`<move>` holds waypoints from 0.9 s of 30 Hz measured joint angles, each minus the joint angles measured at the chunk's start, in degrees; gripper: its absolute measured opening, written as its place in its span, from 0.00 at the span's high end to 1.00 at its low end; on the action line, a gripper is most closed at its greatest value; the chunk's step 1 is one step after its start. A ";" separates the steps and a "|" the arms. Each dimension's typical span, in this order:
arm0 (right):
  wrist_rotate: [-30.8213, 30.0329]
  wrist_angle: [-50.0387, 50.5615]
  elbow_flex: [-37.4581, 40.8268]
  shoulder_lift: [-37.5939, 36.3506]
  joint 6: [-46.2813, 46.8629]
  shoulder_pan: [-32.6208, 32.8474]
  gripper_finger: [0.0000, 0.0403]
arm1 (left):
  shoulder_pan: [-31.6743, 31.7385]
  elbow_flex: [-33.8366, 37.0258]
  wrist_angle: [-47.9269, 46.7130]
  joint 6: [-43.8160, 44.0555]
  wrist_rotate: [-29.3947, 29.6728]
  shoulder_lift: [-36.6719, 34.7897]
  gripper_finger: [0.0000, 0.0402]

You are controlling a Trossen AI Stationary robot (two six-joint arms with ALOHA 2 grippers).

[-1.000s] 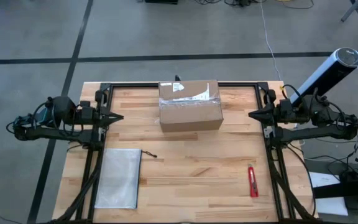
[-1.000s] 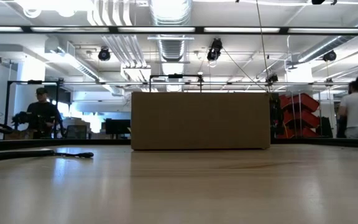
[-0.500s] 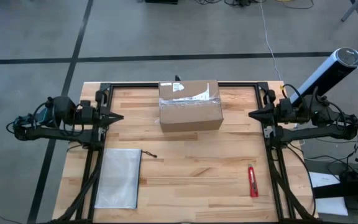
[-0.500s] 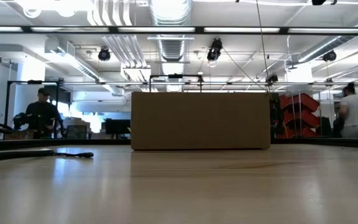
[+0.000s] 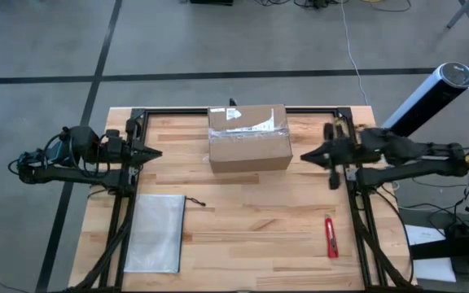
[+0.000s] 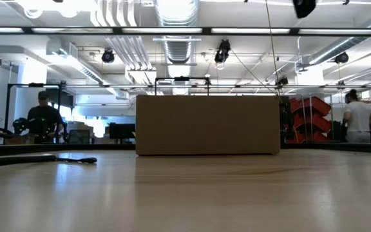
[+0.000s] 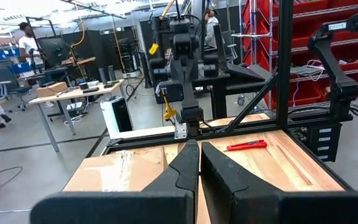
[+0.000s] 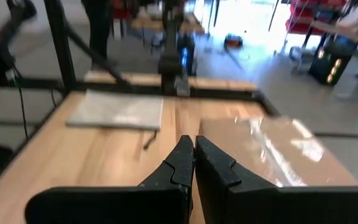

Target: Unpack boxes

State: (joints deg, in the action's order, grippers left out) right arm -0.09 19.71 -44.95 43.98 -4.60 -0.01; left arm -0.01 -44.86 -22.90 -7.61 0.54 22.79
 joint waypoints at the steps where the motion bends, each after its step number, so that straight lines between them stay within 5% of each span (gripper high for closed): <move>1: -0.43 0.14 0.00 2.03 0.02 -0.02 1.00 | 0.00 -0.01 0.00 0.01 -0.01 0.00 1.00; 5: -5.71 3.36 0.00 10.03 3.18 -0.04 1.00 | 0.00 0.00 0.04 0.21 0.00 0.00 1.00; 11: -5.03 11.58 0.00 19.64 8.96 0.06 1.00 | -0.04 -0.02 -0.04 0.23 -0.02 0.00 1.00; 27: -2.02 21.96 0.15 14.40 31.11 10.50 1.00 | 0.00 0.00 -0.42 5.17 -0.02 0.00 1.00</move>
State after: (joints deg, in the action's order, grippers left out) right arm -2.11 41.67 -44.79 58.38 26.51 10.49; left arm -0.02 -44.86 -23.31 -2.44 0.51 22.79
